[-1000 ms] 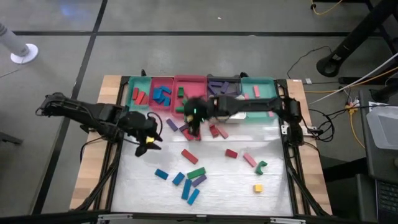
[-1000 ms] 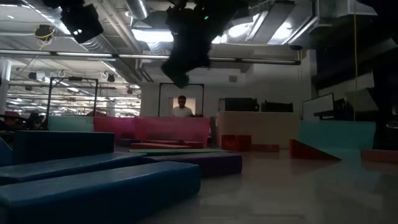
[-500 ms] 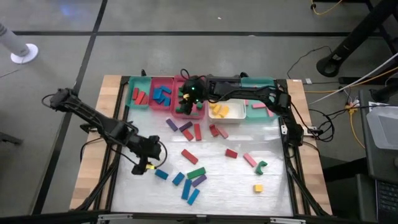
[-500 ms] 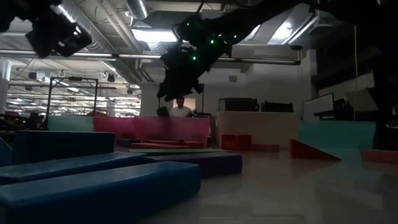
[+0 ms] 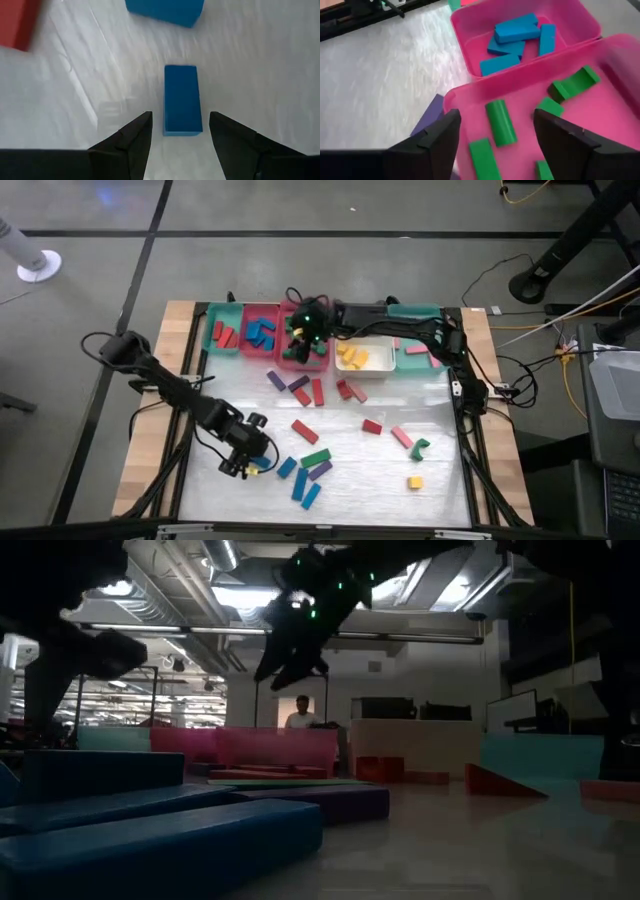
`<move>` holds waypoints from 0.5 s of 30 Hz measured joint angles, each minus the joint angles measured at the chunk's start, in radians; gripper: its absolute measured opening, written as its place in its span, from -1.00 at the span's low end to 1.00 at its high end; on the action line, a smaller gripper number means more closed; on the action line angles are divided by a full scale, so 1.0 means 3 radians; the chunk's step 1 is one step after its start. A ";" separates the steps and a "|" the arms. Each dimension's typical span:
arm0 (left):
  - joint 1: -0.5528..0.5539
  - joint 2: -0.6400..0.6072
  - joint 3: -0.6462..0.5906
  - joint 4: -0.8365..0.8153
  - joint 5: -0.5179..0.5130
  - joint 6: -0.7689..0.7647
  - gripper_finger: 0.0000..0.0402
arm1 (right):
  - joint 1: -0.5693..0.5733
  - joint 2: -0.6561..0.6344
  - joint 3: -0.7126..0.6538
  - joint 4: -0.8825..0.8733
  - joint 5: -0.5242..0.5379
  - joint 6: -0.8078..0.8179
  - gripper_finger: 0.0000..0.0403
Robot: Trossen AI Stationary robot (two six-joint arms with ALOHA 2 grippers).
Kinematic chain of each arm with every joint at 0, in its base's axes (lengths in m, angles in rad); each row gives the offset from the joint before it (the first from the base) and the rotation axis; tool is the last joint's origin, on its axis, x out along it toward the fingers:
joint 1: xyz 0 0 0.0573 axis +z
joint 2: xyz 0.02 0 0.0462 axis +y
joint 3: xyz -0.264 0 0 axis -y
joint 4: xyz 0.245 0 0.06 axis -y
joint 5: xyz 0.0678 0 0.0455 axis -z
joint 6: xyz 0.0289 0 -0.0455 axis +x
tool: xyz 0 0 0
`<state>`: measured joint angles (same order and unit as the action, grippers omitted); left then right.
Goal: Sort blocks
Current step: Put the blue block into the left pink bin
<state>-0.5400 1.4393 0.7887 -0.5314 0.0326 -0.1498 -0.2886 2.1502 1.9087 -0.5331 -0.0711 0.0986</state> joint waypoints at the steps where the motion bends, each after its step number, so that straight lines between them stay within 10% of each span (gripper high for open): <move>1: -0.0008 0.0041 0.0000 0.0004 -0.0001 0.0016 -0.07 | 0.0000 0.0000 0.0125 -0.0169 0.0000 -0.0001 0.25; 15: -0.0011 0.0589 0.0016 0.0255 -0.0078 0.0095 -0.08 | 0.0072 -0.0168 0.1390 -0.1653 -0.0395 0.0399 0.25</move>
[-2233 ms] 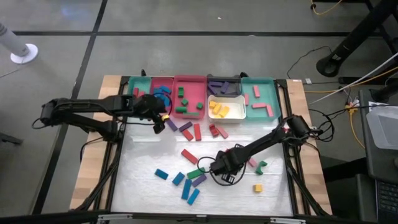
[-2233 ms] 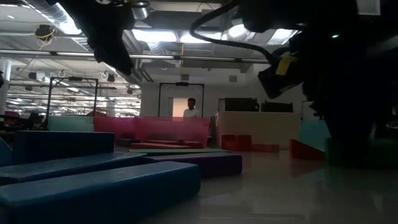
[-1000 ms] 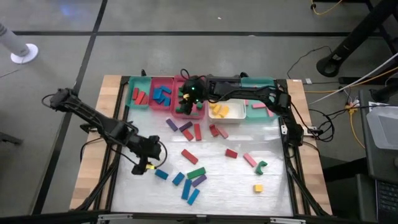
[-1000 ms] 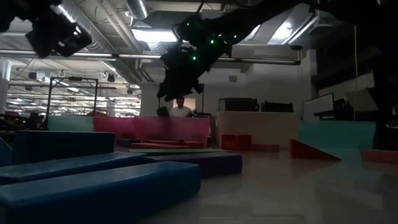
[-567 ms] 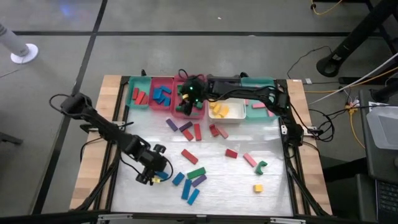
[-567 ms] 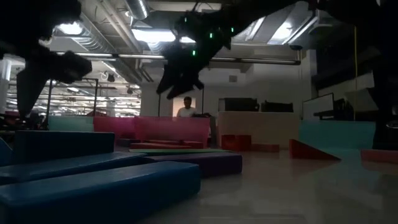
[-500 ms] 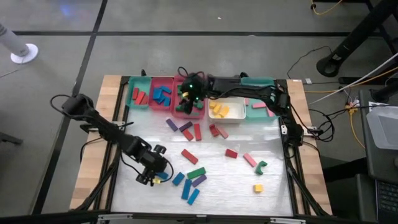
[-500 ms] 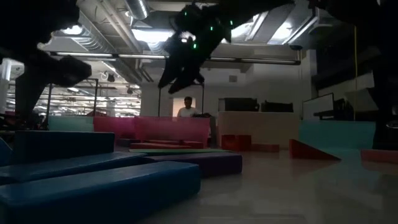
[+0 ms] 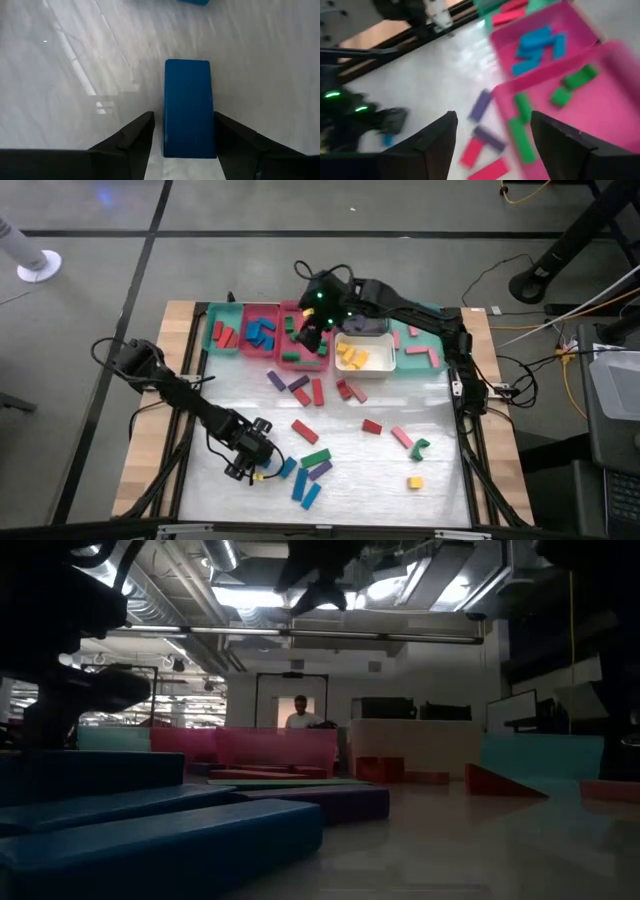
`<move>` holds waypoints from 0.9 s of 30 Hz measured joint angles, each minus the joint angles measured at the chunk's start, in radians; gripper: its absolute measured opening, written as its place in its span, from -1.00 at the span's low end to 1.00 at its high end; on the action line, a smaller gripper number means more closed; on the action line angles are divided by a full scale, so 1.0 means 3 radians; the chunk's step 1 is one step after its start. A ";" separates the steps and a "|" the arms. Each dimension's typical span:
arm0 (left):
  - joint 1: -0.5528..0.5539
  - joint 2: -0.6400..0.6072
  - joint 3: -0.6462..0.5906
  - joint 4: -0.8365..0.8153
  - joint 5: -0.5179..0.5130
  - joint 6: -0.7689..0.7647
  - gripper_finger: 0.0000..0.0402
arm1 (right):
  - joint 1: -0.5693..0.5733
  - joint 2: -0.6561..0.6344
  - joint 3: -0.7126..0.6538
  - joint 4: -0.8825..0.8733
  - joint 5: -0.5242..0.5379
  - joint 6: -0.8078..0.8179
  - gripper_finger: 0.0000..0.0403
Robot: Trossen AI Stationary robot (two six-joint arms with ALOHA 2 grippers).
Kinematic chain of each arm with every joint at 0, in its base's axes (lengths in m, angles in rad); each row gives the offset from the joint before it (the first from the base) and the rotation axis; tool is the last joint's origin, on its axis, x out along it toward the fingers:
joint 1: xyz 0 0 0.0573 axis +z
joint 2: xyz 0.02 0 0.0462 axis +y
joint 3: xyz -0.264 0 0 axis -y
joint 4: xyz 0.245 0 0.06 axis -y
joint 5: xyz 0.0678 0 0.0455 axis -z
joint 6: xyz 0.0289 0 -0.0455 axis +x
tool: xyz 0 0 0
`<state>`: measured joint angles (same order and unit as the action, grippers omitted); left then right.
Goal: Sort blocks
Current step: Put the blue block into the left pink bin
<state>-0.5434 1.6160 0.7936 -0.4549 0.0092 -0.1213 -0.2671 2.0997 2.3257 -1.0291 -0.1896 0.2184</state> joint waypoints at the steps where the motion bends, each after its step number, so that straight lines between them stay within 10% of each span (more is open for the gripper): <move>1: 0.0000 -0.0001 -0.0001 -0.0004 -0.0032 0.0037 -0.11 | 0.0031 -0.0030 -0.0003 -0.0058 -0.0058 0.0094 0.25; 6: 0.0068 -0.0045 -0.0005 -0.0016 -0.0051 0.0239 -0.42 | 0.0238 -0.0071 -0.0003 -0.0531 -0.0244 0.0397 0.25; 16: 0.0563 -0.0367 -0.0018 -0.0077 -0.0165 0.0300 -0.42 | 0.0985 0.0058 -0.0009 -0.0964 0.0343 0.0486 0.25; 27: 0.1423 -0.1737 -0.0012 -0.0676 -0.0576 0.0178 -0.42 | 0.1651 0.0163 -0.0006 -0.0913 0.1088 0.1303 0.25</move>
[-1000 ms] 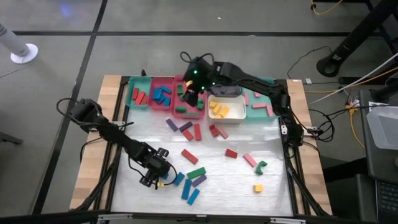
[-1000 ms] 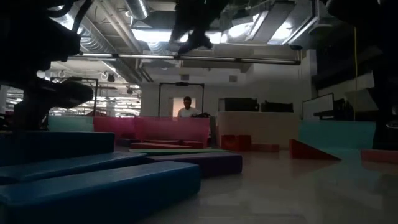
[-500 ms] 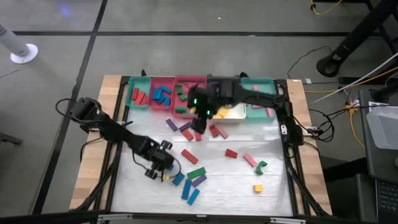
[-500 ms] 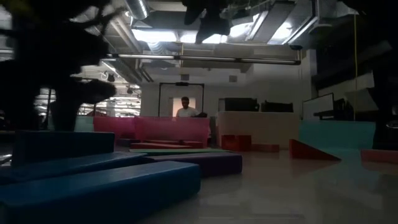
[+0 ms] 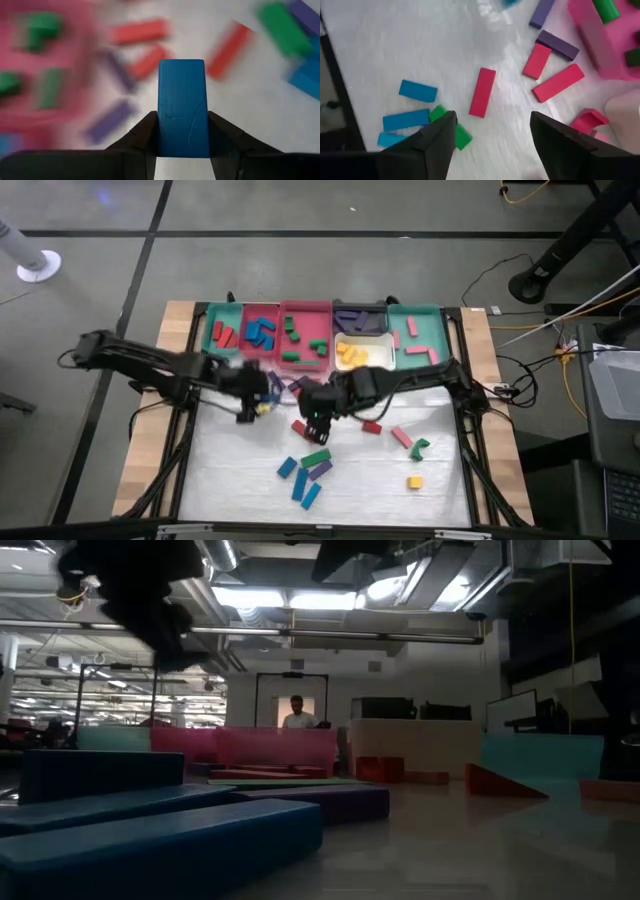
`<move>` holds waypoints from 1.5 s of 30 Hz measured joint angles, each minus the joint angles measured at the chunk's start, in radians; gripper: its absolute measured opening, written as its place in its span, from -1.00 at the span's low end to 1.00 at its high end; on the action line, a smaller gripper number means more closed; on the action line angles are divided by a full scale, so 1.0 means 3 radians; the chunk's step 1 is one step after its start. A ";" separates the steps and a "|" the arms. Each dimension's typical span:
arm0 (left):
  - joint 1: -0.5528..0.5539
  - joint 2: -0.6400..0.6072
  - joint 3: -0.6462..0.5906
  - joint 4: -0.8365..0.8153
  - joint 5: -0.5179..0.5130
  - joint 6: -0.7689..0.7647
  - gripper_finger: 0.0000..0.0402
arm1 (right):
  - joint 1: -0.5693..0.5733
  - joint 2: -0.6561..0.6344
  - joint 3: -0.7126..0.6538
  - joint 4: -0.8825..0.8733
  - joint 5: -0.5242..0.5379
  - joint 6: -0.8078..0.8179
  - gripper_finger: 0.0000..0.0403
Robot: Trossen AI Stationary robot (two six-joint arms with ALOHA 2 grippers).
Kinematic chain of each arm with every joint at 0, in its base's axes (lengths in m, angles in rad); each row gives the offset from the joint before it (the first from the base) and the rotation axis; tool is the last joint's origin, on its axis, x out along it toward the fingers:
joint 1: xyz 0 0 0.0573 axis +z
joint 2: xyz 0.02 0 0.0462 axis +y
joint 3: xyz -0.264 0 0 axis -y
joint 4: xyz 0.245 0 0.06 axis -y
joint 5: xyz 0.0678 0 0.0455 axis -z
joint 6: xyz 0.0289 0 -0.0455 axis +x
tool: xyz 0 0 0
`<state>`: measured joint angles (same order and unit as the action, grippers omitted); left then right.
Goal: Sort blocks
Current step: Put the blue block into the left pink bin, then put the red block into the left green bin
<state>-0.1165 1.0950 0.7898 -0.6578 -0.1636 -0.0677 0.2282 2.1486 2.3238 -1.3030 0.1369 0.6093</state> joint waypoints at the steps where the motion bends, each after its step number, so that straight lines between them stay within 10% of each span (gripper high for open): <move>1: 0.0089 -0.0135 0.0000 -0.0034 -0.0132 0.0014 -0.42 | 0.0046 0.0028 -0.0003 0.0013 0.0080 0.0057 0.25; 9: 0.0868 -0.0813 0.0003 -0.0186 -0.1271 0.0071 -0.42 | 0.0240 0.0445 -0.0009 0.0145 0.0268 0.0221 0.25; 31: 0.2226 0.0062 0.0003 0.0372 -0.1314 0.0958 0.11 | 0.0236 0.1259 -0.0010 0.0472 0.0220 0.0590 0.25; 45: 0.1615 -0.0719 0.0005 -0.0720 -0.0024 0.0037 0.06 | -0.0001 0.1408 -0.0036 0.0463 -0.0126 0.0837 -0.04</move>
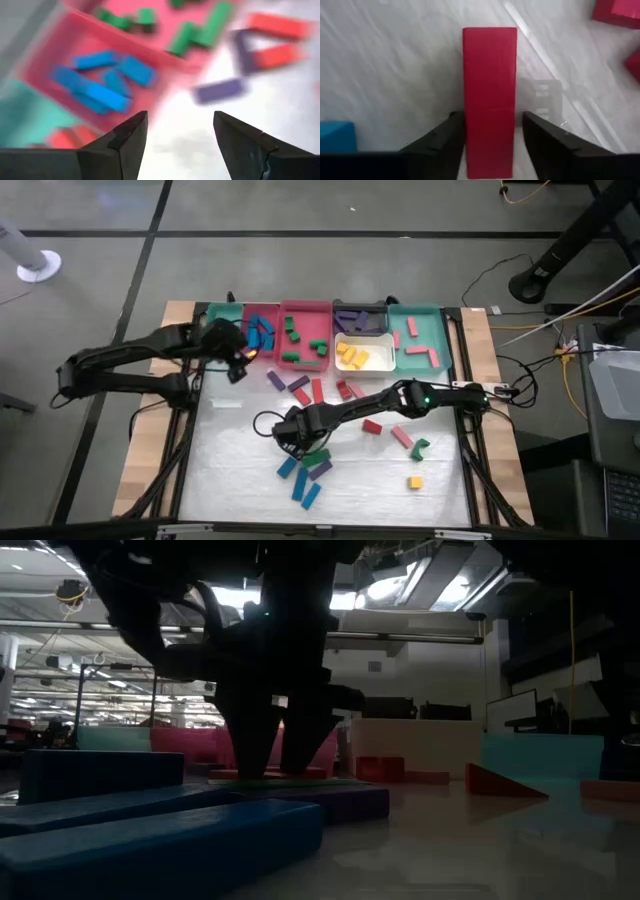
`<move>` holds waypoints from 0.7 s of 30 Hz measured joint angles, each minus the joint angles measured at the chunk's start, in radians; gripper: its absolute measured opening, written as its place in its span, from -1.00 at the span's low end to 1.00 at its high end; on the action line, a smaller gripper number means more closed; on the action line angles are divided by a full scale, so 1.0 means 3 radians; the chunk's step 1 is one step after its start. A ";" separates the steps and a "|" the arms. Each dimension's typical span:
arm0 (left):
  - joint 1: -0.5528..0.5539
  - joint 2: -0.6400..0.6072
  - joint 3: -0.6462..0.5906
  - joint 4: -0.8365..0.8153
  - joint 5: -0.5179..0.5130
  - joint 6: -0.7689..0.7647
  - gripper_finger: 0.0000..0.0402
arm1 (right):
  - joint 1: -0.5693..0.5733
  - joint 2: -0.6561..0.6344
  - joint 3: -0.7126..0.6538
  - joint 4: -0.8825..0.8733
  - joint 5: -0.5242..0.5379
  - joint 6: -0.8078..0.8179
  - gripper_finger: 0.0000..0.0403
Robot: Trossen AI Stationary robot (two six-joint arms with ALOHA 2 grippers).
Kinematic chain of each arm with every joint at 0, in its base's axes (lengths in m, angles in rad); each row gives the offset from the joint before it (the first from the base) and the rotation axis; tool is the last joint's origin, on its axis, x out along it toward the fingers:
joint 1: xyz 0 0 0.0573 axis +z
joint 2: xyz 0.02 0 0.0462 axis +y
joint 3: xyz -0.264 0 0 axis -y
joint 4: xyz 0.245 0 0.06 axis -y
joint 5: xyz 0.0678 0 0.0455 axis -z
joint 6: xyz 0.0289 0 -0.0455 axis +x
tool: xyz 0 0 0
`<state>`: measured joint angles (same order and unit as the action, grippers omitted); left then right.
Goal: Sort blocks
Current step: Put the red block into the left green bin
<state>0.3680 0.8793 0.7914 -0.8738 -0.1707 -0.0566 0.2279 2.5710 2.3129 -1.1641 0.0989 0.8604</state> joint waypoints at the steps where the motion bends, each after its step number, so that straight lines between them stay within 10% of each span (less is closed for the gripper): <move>1: -0.0048 -0.0080 0.0001 -0.0075 0.0168 -0.0140 0.06 | -0.0014 0.0000 -0.0007 0.0011 -0.0016 0.0001 -0.12; 9: -0.0373 -0.0527 0.0003 -0.0244 0.1259 -0.1533 0.06 | -0.0125 0.0015 0.0131 0.0176 -0.0050 -0.0133 -0.39; 21: -0.0604 -0.0553 0.0003 -0.0252 0.1360 -0.2879 0.06 | -0.0288 -0.0265 0.0139 0.1422 0.0038 -0.0420 -0.30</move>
<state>0.1867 0.7136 0.7921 -0.9495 0.2373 -0.9203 0.1415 2.4916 2.3546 -0.7374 0.1104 0.7344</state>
